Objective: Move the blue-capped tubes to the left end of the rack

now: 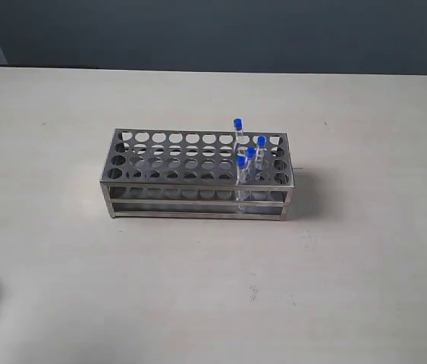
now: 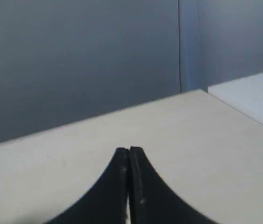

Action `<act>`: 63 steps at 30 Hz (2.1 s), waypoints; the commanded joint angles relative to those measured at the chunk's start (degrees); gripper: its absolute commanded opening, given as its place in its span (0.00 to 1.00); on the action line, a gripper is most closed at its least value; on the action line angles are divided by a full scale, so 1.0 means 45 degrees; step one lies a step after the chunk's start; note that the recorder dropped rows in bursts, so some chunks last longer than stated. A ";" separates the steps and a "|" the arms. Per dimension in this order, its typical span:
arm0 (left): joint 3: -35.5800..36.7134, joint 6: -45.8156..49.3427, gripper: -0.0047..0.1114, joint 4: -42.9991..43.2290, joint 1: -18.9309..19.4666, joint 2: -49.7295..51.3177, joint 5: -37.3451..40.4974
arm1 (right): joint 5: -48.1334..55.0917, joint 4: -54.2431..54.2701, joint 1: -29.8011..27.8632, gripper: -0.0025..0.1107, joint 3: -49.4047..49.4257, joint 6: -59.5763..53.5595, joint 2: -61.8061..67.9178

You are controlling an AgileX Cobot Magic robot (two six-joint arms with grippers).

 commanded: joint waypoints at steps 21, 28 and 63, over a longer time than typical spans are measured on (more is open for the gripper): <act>-0.0068 -0.0009 0.05 -0.0066 -0.0055 0.0044 -0.0106 | -0.3918 -0.4407 -0.0036 0.02 -0.7576 0.4638 0.5474; -0.0068 -0.0009 0.05 -0.0066 -0.0055 0.0044 -0.0106 | -0.4266 -0.9191 0.2106 0.02 -1.0494 0.7716 1.1431; -0.0068 -0.0009 0.05 -0.0066 -0.0055 0.0044 -0.0106 | -0.8517 -1.4208 0.6862 0.46 -1.1065 1.0412 2.2202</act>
